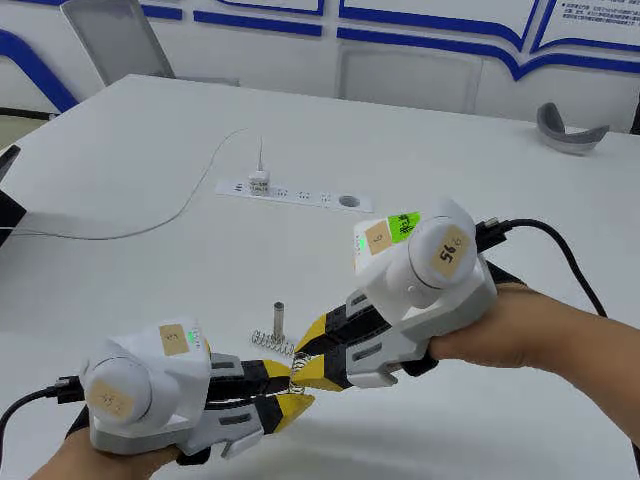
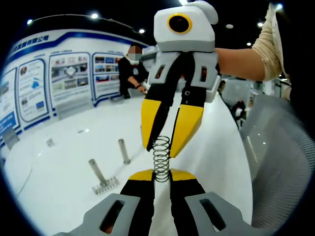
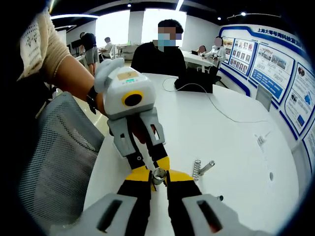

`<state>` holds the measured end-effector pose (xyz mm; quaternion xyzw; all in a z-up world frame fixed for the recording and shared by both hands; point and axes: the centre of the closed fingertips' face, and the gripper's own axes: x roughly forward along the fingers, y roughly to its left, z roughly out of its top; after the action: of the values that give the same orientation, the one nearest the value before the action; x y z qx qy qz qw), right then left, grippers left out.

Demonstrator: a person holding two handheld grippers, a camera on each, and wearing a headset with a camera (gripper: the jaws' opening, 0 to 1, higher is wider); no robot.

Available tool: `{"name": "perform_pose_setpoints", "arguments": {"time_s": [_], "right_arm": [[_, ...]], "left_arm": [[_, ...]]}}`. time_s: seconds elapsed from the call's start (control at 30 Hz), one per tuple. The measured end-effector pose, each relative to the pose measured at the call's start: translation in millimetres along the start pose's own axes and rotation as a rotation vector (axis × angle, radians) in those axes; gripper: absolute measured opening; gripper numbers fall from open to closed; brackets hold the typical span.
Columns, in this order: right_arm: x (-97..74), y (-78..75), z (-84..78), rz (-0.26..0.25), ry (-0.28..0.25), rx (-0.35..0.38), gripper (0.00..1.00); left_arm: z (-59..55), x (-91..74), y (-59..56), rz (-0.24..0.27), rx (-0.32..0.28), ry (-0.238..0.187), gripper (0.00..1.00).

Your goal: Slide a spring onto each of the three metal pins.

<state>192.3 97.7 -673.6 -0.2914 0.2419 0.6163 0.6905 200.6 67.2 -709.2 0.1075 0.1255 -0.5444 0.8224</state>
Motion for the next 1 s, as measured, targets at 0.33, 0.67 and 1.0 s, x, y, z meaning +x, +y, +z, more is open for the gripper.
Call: {"name": "perform_pose_setpoints", "arguments": {"time_s": [0.33,0.67,1.0], "right_arm": [[1.2,-1.2,0.3,0.003,-0.029,0.052,0.12],[-0.2,-3.4,-1.7,-0.008,-0.028,0.066,0.12],[-7.7,-13.5,-3.3,-0.037,-0.027,0.074,0.12]], "left_arm": [[-1.1,1.4,1.0,0.006,0.01,0.003,0.11],[-1.1,0.7,3.1,0.015,0.005,0.005,0.19],[-4.6,-9.7,16.2,0.058,-0.039,0.004,0.31]]}}
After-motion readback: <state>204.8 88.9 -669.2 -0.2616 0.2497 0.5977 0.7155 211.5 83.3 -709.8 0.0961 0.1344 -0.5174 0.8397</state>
